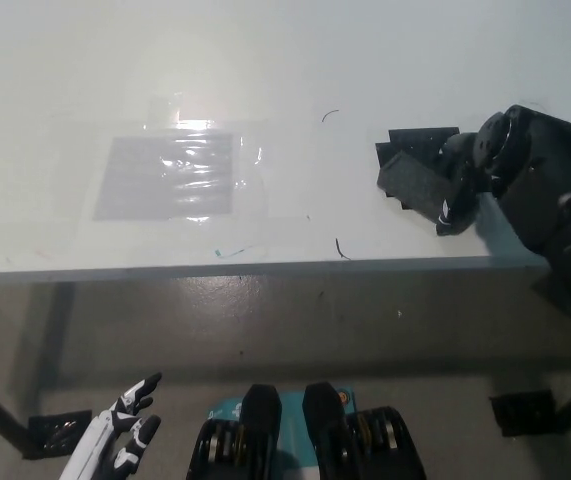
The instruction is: A whiteboard eraser is kept on the black marked spot on the table infront of the robot and the robot uses its right hand to swipe it back and forth on the table twice to clean it
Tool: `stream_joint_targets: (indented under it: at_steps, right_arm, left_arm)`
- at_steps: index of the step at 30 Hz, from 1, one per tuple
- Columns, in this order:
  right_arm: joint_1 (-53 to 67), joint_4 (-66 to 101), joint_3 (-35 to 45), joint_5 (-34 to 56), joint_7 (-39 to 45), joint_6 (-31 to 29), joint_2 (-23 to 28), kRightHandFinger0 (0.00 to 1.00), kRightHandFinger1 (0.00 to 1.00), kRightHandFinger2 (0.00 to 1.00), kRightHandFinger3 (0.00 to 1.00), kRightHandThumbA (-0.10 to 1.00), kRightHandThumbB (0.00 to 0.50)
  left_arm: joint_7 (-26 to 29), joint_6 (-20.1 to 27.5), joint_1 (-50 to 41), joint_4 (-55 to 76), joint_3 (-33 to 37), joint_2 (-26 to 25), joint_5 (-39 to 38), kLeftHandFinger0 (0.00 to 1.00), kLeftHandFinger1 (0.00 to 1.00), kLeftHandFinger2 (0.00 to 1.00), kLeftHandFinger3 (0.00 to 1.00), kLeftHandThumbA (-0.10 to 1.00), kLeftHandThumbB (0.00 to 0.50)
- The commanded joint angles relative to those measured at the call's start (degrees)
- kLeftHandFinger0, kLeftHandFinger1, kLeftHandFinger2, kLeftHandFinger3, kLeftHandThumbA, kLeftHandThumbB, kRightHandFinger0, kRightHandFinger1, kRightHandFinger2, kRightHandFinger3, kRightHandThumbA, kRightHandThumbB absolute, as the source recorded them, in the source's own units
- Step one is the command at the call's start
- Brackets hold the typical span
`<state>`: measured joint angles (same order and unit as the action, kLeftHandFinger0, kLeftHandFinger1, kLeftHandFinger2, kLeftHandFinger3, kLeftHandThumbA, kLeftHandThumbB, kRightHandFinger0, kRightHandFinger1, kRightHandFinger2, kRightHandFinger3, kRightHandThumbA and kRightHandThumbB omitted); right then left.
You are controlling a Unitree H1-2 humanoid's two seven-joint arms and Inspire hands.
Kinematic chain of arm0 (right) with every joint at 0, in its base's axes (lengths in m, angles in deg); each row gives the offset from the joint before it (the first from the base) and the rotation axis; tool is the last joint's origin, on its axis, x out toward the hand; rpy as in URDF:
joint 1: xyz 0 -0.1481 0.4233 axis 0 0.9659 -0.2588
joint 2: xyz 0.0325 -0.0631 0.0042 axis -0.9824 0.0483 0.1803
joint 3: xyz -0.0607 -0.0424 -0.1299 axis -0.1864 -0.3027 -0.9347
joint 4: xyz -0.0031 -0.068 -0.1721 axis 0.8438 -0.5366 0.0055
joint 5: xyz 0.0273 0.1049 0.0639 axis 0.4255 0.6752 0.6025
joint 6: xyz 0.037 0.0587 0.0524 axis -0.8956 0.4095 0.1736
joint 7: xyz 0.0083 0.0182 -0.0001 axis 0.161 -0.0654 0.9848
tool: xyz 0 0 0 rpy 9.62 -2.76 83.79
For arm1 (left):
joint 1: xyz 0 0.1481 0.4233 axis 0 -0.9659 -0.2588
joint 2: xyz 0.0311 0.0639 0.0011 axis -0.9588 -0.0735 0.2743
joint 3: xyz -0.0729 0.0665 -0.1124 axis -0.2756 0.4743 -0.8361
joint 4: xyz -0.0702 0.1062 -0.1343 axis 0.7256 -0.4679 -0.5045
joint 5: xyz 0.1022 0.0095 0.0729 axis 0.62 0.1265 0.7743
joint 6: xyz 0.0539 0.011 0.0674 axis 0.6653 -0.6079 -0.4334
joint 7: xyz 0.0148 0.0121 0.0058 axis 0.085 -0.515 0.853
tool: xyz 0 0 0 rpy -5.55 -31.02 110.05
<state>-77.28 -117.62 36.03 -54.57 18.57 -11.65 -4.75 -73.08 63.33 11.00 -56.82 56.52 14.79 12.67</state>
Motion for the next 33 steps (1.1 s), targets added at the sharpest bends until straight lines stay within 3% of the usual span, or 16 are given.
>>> stream_joint_targets:
  at_steps: [1,4,5,6,8,9,10,11,12,13,14,16,19,21,22,33]
  right_arm:
    - [-3.0,0.5,-0.5,0.3,-4.5,0.4,0.4,1.00,1.00,1.00,1.00,1.00,0.331]
    - [-1.4,1.0,0.9,-3.6,-14.1,0.4,-1.0,1.00,1.00,1.00,1.00,1.00,0.401]
    - [-0.3,2.1,2.5,-3.7,-21.3,0.4,-1.9,0.76,0.93,1.00,1.00,0.86,0.311]
    - [0.4,2.8,3.4,-3.5,-25.7,0.4,-2.3,0.71,0.90,0.98,1.00,0.80,0.301]
    - [0.6,3.5,2.9,-3.5,-30.0,0.4,-2.5,0.43,0.53,0.66,1.00,0.54,0.183]
    - [1.1,4.9,3.6,-2.6,-33.3,0.4,-2.7,0.07,0.17,0.35,0.96,0.25,0.170]
    - [1.7,6.5,4.5,-1.8,-35.6,-0.1,-2.7,0.01,0.03,0.19,0.84,0.10,0.166]
    - [2.0,7.4,5.1,-1.3,-36.8,-0.6,-2.7,0.00,0.01,0.14,0.81,0.04,0.162]
    - [2.5,8.4,5.8,-0.8,-38.2,-1.8,-2.6,0.00,0.00,0.04,0.55,-0.01,0.164]
    - [2.6,9.0,6.2,-0.6,-38.8,-2.0,-2.5,0.00,0.00,0.05,0.37,-0.02,0.159]
    - [2.5,9.3,6.5,-0.5,-39.0,-1.9,-2.4,0.01,0.09,0.18,0.50,-0.02,0.169]
    - [3.0,9.9,7.0,-0.4,-39.8,-2.4,-2.2,0.00,0.08,0.16,0.31,-0.01,0.170]
    - [3.2,9.8,7.4,-0.1,-40.3,-3.0,-1.9,0.00,0.09,0.20,0.19,0.01,0.173]
    - [3.3,9.7,7.6,0.2,-40.4,-3.2,-1.7,0.00,0.10,0.25,0.19,0.00,0.174]
    - [3.3,9.6,7.7,0.3,-40.3,-3.2,-1.7,0.00,0.13,0.29,0.28,0.01,0.178]
    - [3.4,6.8,6.8,0.8,-40.8,-4.9,-0.1,0.00,0.19,0.38,0.42,0.06,0.177]
  left_arm:
    - [-0.7,2.6,0.5,0.9,-0.1,-1.2,0.2,1.00,1.00,1.00,1.00,0.87,0.402]
    - [-0.8,2.6,0.6,0.9,-0.1,-1.2,0.2,1.00,1.00,1.00,1.00,0.87,0.399]
    - [-0.8,2.7,0.6,0.8,-0.1,-1.2,0.2,1.00,1.00,1.00,1.00,0.86,0.397]
    - [-0.8,2.8,0.6,0.8,-0.1,-1.2,0.2,1.00,1.00,1.00,1.00,0.86,0.397]
    - [-0.8,2.9,0.9,0.7,0.0,-1.3,0.4,1.00,1.00,1.00,1.00,0.86,0.396]
    - [-0.9,2.7,0.9,0.8,0.0,-1.4,0.4,1.00,1.00,1.00,1.00,0.86,0.398]
    - [-0.9,2.4,0.9,1.0,0.0,-1.4,0.5,1.00,1.00,1.00,1.00,0.85,0.404]
    - [-0.9,2.2,0.9,1.1,0.0,-1.4,0.6,1.00,1.00,1.00,1.00,0.85,0.405]
    - [-1.0,2.1,0.9,1.2,0.0,-1.4,0.5,1.00,1.00,1.00,1.00,0.85,0.405]
    - [-1.0,2.2,0.9,1.2,0.0,-1.4,0.5,1.00,1.00,1.00,1.00,0.84,0.406]
    - [-1.0,2.3,0.8,1.2,0.1,-1.4,0.6,1.00,1.00,1.00,1.00,0.84,0.407]
    - [-1.1,2.3,0.6,1.2,0.1,-1.4,0.4,1.00,1.00,1.00,1.00,0.82,0.413]
    - [-1.2,2.2,0.6,1.2,0.2,-1.4,0.4,1.00,1.00,1.00,1.00,0.82,0.415]
    - [-1.1,2.4,0.6,1.2,0.2,-1.5,0.6,1.00,1.00,1.00,1.00,0.82,0.411]
    - [-1.1,2.5,0.6,1.2,0.2,-1.5,0.6,1.00,1.00,1.00,1.00,0.82,0.413]
    - [-1.1,1.0,0.6,1.9,0.0,-1.9,1.0,1.00,1.00,1.00,1.00,0.82,0.428]
